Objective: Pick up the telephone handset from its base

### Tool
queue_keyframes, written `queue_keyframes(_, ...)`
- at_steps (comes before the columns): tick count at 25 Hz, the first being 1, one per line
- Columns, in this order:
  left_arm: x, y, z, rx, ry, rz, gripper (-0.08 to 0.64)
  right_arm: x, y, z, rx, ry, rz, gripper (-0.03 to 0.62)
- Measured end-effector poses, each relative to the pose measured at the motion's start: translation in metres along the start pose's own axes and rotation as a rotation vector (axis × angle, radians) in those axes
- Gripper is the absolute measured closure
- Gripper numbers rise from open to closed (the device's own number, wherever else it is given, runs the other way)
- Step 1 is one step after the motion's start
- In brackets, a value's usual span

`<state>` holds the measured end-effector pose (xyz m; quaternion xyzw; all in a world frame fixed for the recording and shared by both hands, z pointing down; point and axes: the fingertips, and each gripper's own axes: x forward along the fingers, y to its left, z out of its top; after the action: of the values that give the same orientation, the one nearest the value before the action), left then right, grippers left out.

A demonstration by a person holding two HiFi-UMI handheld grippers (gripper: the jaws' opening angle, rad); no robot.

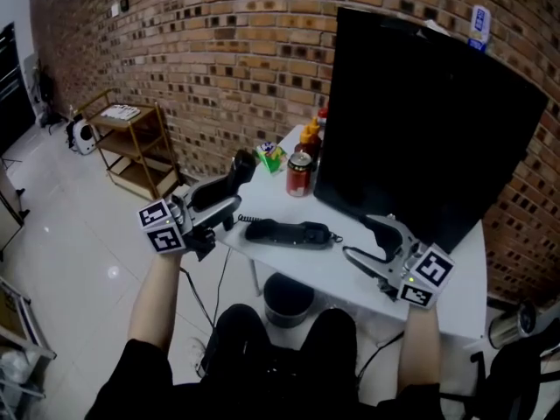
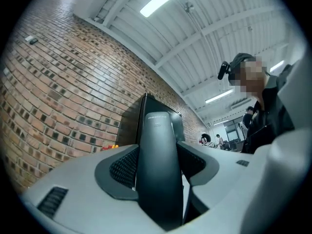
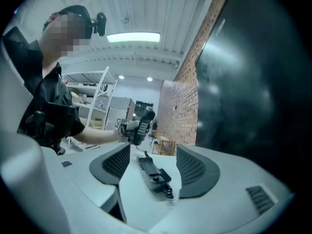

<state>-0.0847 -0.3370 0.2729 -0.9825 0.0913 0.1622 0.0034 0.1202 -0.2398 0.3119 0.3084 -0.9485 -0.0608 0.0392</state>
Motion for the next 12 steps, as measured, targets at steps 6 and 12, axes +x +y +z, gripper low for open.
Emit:
queue_keyframes(6,-0.01,-0.009,-0.002,0.02,-0.019,0.017,0.308,-0.073,0.024,0.043,0.06,-0.276,-0.107,0.287)
queue_keyframes(12,-0.028,-0.008,0.012,0.001,-0.09,0.027,0.308,-0.113,0.051,0.034,-0.015,-0.286,-0.251,0.29)
